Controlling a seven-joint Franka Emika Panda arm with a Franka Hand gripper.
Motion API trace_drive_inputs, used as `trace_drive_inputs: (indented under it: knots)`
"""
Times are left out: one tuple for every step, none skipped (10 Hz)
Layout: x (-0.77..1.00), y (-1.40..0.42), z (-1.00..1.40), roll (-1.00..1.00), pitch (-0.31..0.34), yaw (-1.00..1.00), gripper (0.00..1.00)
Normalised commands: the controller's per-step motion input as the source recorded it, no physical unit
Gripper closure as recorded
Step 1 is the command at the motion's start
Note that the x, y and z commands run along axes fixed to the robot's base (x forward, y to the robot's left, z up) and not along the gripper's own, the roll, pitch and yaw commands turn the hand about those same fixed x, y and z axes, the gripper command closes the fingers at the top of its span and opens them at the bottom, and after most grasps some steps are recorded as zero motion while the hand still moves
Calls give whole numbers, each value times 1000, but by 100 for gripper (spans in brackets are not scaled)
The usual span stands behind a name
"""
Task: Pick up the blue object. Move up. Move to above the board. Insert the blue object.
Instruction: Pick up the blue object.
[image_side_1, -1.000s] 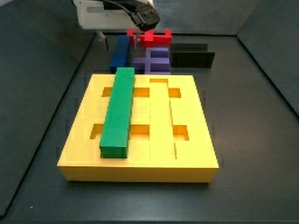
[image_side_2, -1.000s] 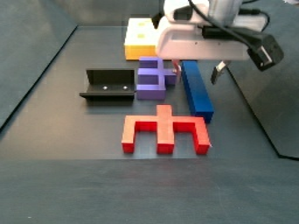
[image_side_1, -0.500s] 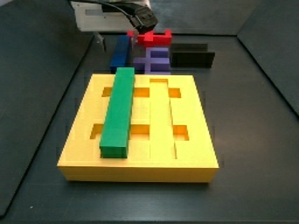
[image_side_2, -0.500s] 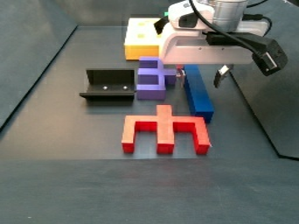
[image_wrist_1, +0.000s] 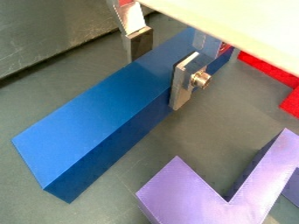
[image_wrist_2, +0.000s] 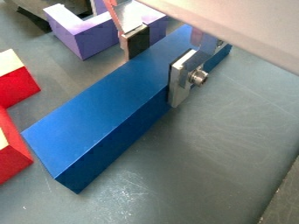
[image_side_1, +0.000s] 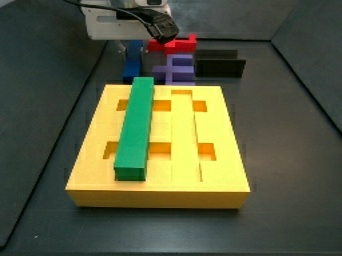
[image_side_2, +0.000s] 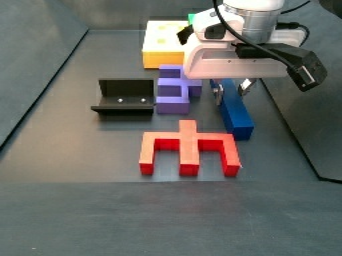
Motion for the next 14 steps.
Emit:
trace_drive_inputs:
  knots:
    - [0,0,0,0,0,0,100]
    - [0,0,0,0,0,0,100]
    - [0,0,0,0,0,0,100]
    - [0,0,0,0,0,0,100]
    - [0,0,0,0,0,0,100]
    - [0,0,0,0,0,0,100]
    - [0,0,0,0,0,0,100]
    - [0,0,0,0,0,0,100]
    - [0,0,0,0,0,0,100]
    - [0,0,0,0,0,0,100]
    - [0,0,0,0,0,0,100]
    - [0,0,0,0,0,0,100]
    - [0,0,0,0,0,0,100]
    - [0,0,0,0,0,0,100]
